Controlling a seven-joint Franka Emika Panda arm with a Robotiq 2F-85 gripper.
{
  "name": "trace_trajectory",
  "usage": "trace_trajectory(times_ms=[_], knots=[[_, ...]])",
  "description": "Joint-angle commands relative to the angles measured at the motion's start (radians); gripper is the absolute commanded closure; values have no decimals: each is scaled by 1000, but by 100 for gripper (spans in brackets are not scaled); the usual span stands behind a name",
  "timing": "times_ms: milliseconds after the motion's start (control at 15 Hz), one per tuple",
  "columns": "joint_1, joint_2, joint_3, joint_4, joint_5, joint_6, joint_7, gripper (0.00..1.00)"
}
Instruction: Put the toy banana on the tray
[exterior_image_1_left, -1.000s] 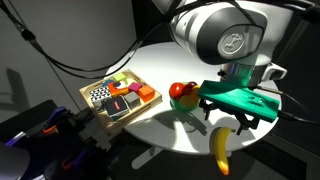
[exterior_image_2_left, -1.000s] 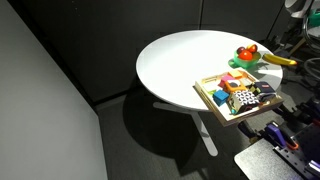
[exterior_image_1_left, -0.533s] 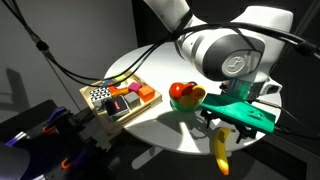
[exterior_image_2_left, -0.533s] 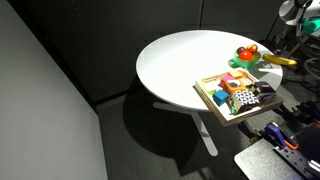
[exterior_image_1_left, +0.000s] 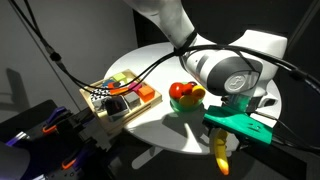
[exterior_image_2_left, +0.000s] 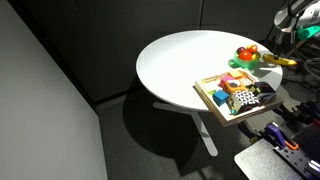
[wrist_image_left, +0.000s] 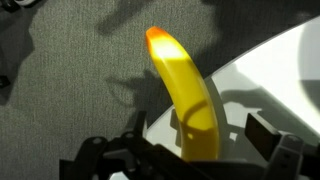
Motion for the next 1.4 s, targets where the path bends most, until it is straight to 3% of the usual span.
trace_trajectory(times_ms=[0,133,200,333,733,1333], knots=[[-28,45,19,69,-22,-13,-2,0],[-27,62,17,83,-24,-12,4,0],[-26,70,15,91,-24,-10,11,25],[-26,82,13,103,-26,-11,14,32],[-22,78,5,117,-28,-23,32,82],[1,-48,-24,42,-61,-25,59,85]])
